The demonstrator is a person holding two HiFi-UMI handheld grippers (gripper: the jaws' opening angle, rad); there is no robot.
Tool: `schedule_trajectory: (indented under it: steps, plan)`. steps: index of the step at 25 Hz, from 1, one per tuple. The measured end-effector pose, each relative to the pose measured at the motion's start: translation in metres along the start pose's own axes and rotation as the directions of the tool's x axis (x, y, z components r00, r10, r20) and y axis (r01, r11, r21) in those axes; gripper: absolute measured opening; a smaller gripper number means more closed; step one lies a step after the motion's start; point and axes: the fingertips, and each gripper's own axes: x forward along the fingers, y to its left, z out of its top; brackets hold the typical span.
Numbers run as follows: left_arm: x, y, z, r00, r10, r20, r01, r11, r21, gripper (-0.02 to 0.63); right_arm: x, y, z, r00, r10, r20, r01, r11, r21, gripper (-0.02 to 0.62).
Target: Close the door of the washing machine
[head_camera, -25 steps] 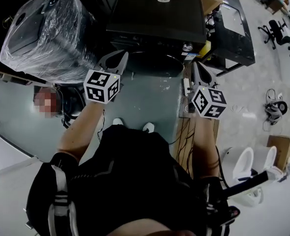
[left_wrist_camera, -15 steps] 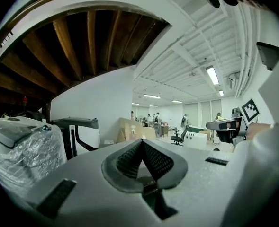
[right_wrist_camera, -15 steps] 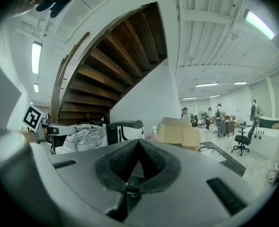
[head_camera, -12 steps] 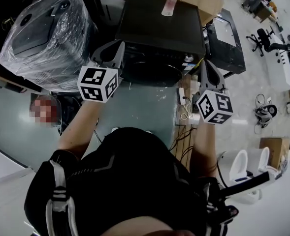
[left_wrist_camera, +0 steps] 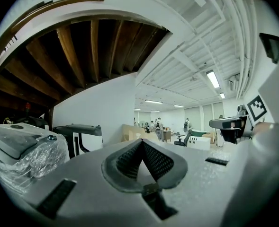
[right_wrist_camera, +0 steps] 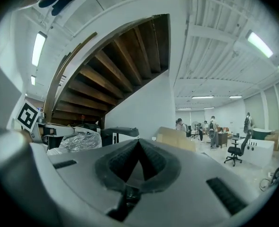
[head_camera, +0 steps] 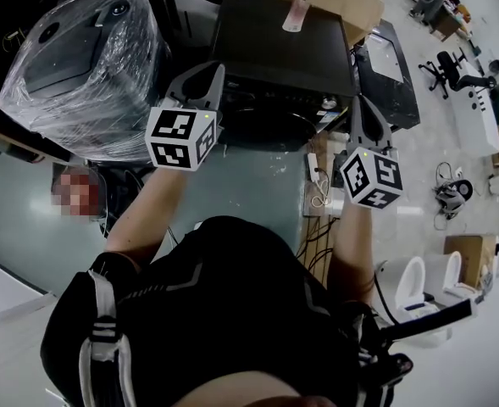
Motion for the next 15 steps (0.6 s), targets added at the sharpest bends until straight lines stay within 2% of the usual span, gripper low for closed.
schedule_trajectory:
  steps: [7,12,15]
  plan:
    - [-0.005,0.022,0.008,0.999,0.034,0.010,-0.034,0.999,0.020,0.003,-0.005,-0.014,0.003,1.000,-0.018,-0.003,0.018,1.000,0.013,0.005]
    - [-0.008,0.037,0.014,0.997,0.073,0.026,-0.073,0.997,0.015,0.003,-0.003,-0.011,0.002,1.000,-0.014,-0.005,0.014,1.000,-0.020,0.005]
    - [-0.008,0.036,0.011,0.997,0.079,0.025,-0.079,0.997,0.006,0.003,-0.002,-0.010,0.004,1.000,-0.002,0.003,0.002,1.000,-0.006,0.005]
